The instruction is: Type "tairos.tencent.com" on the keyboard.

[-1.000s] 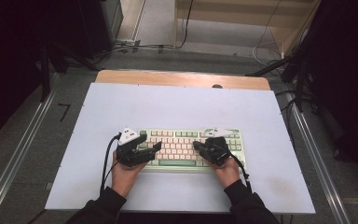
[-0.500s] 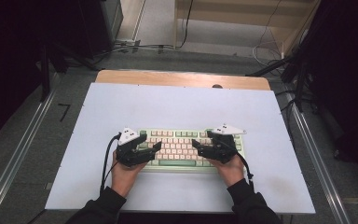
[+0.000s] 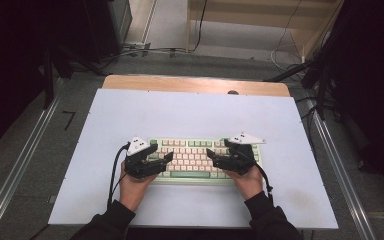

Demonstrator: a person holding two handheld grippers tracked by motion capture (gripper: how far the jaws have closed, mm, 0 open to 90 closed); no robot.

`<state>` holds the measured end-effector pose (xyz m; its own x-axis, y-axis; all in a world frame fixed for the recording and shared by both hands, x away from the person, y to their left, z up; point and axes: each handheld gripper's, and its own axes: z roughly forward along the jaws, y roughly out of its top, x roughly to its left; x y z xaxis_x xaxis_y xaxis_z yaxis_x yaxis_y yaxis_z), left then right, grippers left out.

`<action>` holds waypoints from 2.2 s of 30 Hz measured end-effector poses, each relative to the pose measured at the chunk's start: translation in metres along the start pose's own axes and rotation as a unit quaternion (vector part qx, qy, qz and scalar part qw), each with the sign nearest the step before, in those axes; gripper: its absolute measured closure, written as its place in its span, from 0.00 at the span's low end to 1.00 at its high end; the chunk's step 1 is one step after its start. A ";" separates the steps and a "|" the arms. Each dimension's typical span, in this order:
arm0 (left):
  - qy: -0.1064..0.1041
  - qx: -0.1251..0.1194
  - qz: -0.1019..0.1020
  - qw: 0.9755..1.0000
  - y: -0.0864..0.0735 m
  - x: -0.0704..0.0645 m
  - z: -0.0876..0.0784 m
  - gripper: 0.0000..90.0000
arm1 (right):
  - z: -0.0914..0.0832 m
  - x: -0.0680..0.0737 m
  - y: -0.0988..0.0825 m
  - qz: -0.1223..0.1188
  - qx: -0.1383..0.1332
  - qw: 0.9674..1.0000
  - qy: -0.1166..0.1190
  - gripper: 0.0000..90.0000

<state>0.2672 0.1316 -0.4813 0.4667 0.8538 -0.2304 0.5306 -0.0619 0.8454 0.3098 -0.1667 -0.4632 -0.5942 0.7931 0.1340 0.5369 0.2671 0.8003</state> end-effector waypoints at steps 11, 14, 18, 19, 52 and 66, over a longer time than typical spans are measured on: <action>-0.044 0.003 0.013 0.999 0.000 -0.003 -0.002 1.00 | 0.000 0.000 0.000 -0.001 0.003 1.000 -0.001 0.24; -0.044 0.008 0.016 0.999 0.000 -0.005 -0.001 1.00 | 0.000 0.001 0.000 -0.001 0.003 1.000 -0.001 0.24; -0.042 0.018 0.018 0.999 -0.001 -0.004 0.001 1.00 | 0.001 0.001 0.000 -0.002 0.005 1.000 0.000 0.24; -0.040 0.021 0.018 0.999 -0.001 -0.004 0.002 1.00 | 0.001 0.001 -0.001 -0.003 0.006 1.000 0.000 0.24; -0.027 0.083 0.021 0.996 -0.005 -0.003 0.014 1.00 | 0.002 0.002 -0.001 -0.002 0.011 1.000 0.000 0.24; -0.027 0.082 0.021 0.996 -0.006 -0.003 0.015 1.00 | 0.002 0.003 -0.001 -0.004 0.012 1.000 -0.001 0.24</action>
<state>0.2732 0.1217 -0.4923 0.5261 0.8201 -0.2248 0.6160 -0.1853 0.7657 0.3087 -0.1633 -0.4651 -0.5972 0.7921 0.1260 0.5461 0.2865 0.7872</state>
